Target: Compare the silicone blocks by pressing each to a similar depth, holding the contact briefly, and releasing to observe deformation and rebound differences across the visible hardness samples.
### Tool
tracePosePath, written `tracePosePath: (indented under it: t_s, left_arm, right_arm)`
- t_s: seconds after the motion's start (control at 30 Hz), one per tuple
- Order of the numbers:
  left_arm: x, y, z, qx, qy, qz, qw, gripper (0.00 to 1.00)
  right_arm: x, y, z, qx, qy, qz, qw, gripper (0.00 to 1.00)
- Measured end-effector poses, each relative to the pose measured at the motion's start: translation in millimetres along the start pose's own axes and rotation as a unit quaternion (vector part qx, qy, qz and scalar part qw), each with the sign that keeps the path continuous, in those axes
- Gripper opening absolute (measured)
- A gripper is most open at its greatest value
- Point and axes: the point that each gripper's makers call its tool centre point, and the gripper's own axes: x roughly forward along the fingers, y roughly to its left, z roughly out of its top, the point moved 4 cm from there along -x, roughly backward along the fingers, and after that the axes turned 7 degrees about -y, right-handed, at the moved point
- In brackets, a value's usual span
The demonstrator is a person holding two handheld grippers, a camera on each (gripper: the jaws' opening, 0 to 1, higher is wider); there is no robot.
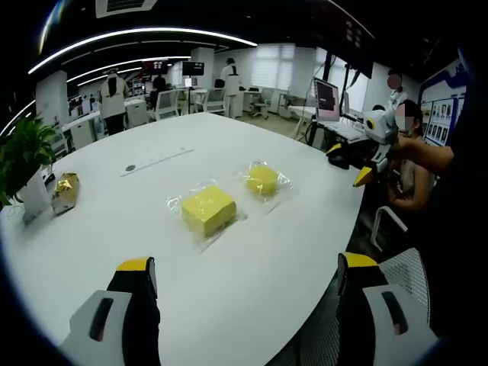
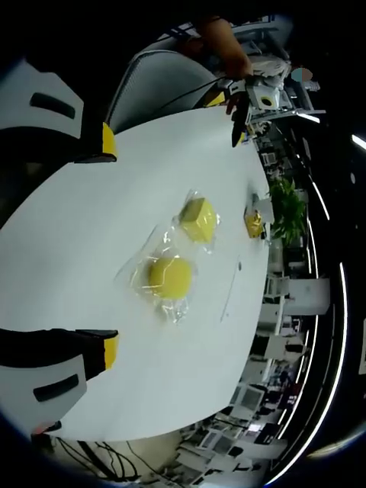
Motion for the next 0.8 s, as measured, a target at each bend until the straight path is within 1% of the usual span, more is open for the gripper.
tracePosePath:
  t_s: [0.1, 0.3, 0.33, 0.43, 0.57, 0.6, 0.67, 0.8]
  left_arm:
    - [-0.5, 0.4, -0.2, -0.001, 0.000, 0.000, 1.0000, 0.98]
    - [-1.7, -0.9, 1.2, 0.001, -0.004, -0.007, 1.0000, 0.99]
    - [-1.6, -1.2, 1.6, 0.003, -0.005, -0.008, 0.9999, 0.99]
    - [-1.5, -1.6, 4.9, 0.008, -0.015, -0.012, 0.9998, 0.99]
    - [-0.6, -1.5, 8.6, 0.003, -0.025, -0.012, 0.9996, 0.99]
    - [0.3, 0.5, 8.7, 0.001, -0.027, -0.008, 0.9996, 0.99]
    - [1.4, 2.1, 7.5, -0.002, -0.026, -0.006, 0.9996, 0.99]
    - [4.8, -1.4, 2.0, 0.001, -0.019, -0.013, 0.9997, 0.99]
  right_arm:
    - [0.5, 1.9, 2.7, -0.007, -0.008, 0.002, 0.9999, 0.86]
    - [-1.5, 0.1, 7.7, -0.003, -0.017, 0.000, 0.9998, 0.86]
    - [-2.8, -0.3, 10.1, -0.003, -0.027, 0.002, 0.9996, 0.87]
    - [-5.6, -3.1, 12.2, -0.005, -0.041, -0.004, 0.9991, 0.92]
    - [-8.1, -3.9, 16.2, 0.012, -0.068, -0.003, 0.9976, 0.96]
    - [-8.1, -4.8, 15.6, 0.020, -0.070, -0.002, 0.9974, 0.96]
    - [-7.0, -5.9, 13.0, 0.028, -0.063, -0.003, 0.9977, 0.96]
    - [-5.1, -6.4, 11.0, 0.020, -0.057, -0.003, 0.9982, 0.94]
